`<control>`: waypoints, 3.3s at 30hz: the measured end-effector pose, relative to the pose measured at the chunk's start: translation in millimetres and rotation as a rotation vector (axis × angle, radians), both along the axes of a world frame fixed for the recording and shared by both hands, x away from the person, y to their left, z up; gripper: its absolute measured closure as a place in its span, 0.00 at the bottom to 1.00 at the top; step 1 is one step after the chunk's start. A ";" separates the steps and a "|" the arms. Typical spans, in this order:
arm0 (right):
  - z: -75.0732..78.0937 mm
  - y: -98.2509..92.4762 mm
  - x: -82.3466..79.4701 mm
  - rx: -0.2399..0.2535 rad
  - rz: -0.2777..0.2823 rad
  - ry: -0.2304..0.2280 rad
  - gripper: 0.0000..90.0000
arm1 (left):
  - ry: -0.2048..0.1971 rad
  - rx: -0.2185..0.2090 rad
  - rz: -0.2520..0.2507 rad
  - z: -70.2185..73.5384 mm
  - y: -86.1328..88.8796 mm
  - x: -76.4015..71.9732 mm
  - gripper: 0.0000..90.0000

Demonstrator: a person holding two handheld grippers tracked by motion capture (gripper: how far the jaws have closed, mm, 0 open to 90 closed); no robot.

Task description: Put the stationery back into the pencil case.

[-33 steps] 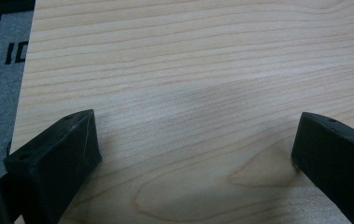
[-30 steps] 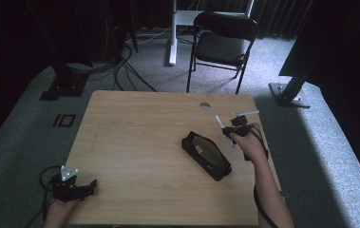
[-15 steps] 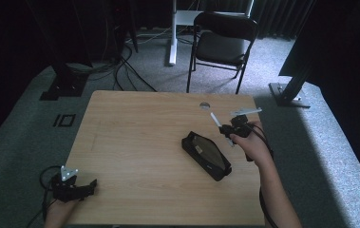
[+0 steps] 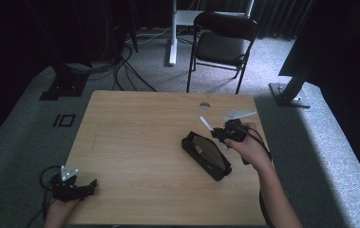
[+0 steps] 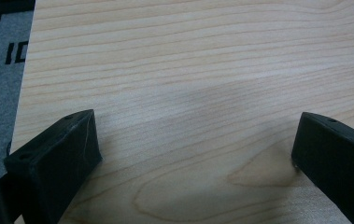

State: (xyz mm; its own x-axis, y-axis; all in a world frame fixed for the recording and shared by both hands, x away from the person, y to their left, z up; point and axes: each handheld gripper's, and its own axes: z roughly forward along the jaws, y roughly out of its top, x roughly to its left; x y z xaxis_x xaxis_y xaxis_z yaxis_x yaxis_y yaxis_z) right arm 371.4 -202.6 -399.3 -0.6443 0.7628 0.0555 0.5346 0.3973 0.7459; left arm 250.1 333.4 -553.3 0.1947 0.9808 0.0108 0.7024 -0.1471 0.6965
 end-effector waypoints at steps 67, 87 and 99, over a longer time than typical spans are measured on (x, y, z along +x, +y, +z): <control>-95.0 45.1 22.9 -0.159 0.067 0.250 0.82 | 0.000 0.000 0.000 0.0 0.0 0.0 0.01; -43.1 23.2 14.8 -0.072 0.062 0.115 0.80 | 0.000 0.000 0.000 0.0 0.0 0.0 0.01; -33.2 -2.5 12.1 -0.011 -0.015 0.057 0.75 | 0.000 0.000 0.000 0.0 0.0 0.0 0.01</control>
